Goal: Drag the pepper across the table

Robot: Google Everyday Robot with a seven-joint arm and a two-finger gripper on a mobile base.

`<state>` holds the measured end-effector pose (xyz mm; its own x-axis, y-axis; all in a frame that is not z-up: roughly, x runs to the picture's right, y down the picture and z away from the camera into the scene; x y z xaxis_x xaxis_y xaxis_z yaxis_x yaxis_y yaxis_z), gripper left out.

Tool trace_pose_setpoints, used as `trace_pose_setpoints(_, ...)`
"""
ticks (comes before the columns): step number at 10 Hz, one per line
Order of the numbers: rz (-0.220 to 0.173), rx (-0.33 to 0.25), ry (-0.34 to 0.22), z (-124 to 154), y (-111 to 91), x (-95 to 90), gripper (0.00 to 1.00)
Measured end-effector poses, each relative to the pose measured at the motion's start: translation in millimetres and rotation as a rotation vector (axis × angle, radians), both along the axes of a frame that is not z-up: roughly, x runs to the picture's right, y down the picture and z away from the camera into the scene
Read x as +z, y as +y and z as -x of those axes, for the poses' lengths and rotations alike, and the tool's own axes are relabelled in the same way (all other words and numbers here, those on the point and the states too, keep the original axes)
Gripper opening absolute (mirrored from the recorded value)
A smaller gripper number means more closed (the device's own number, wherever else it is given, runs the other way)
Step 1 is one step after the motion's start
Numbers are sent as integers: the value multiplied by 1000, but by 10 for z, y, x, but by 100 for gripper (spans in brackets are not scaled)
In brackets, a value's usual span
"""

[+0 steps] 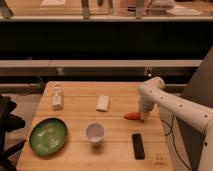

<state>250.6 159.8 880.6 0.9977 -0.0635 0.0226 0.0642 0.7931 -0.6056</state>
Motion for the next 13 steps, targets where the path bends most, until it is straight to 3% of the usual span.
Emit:
trace_pose_setpoints(7,-9,39,15,-149,61,-81,0)
trace_pose_setpoints(13,-31,87,37,-156,-117,-54,0)
